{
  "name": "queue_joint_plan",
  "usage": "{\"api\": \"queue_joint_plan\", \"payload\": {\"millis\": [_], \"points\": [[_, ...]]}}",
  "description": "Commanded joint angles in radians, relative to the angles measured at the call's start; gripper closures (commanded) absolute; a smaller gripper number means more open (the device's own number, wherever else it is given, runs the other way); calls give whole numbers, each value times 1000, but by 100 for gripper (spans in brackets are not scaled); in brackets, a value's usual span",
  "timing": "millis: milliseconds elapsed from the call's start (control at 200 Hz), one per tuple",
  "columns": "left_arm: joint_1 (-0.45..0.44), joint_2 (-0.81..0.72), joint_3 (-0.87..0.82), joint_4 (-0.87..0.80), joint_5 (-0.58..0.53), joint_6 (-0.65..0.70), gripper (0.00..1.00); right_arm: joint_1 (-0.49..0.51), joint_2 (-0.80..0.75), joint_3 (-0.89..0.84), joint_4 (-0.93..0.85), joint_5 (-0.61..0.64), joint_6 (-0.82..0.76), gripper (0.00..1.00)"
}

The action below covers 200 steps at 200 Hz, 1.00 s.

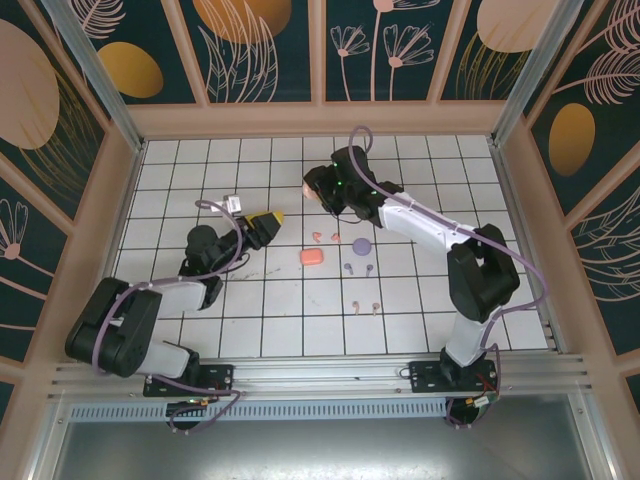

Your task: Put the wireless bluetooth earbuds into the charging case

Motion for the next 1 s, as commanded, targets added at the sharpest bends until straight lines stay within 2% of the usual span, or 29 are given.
{"api": "queue_joint_plan", "payload": {"millis": [0,586,996], "points": [[-20,57,71,108,43,25,31,22,23,50,29,20,51,67],[-35,219,227,64,88,80,51,66,45,77,22,30,53,67],[-38,261,262,61,89,77,57,78,49,85,27,30,54,67]]}}
